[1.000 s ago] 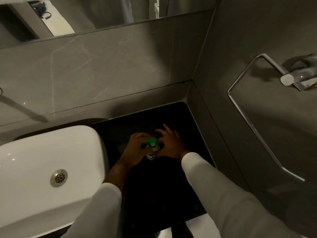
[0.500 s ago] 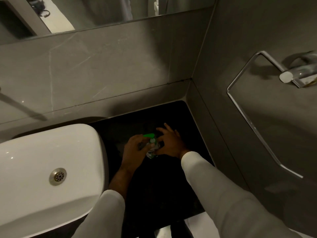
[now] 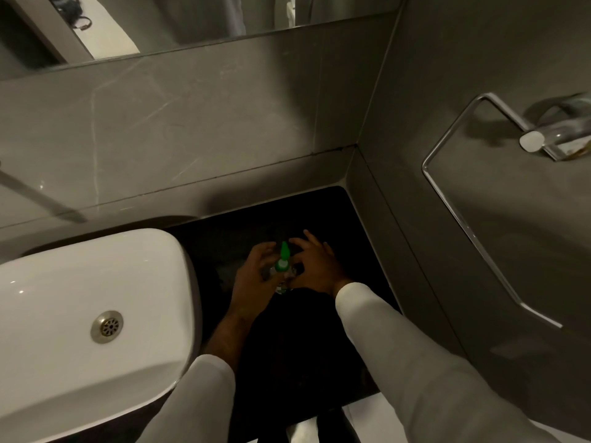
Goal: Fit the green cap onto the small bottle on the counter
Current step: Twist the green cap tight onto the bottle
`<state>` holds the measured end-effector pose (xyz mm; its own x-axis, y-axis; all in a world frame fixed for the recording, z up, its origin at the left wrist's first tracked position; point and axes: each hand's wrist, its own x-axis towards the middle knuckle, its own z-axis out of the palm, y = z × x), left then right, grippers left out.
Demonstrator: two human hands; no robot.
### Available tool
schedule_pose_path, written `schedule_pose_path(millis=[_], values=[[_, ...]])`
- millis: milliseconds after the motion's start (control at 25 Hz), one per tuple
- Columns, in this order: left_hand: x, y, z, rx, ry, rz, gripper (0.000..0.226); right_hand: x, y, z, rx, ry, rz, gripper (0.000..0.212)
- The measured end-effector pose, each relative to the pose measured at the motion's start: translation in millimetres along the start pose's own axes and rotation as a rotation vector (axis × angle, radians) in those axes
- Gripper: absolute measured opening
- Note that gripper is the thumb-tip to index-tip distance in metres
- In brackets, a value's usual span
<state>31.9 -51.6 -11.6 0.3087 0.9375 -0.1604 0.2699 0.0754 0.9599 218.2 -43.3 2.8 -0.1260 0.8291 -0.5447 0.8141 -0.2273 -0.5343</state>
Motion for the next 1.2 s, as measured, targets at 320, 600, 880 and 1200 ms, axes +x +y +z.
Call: schedule_pose_path(millis=[320,600,880,1200], values=[[-5,13,0,0.337,0.147,0.186,0.026,-3,-1,3,-0.008,0.036,-0.018,0.059],[-6,1,-5,0.172,0.014,0.101,0.038,-4,0,1,0.048,0.029,0.009,0.064],[-9,6,-4,0.278,0.139,0.173,0.029,-7,-2,1,0.002,0.029,-0.05,0.044],[8,12,-15,0.527,-0.004,0.249,0.024,0,4,3,0.017,0.027,-0.054,0.052]])
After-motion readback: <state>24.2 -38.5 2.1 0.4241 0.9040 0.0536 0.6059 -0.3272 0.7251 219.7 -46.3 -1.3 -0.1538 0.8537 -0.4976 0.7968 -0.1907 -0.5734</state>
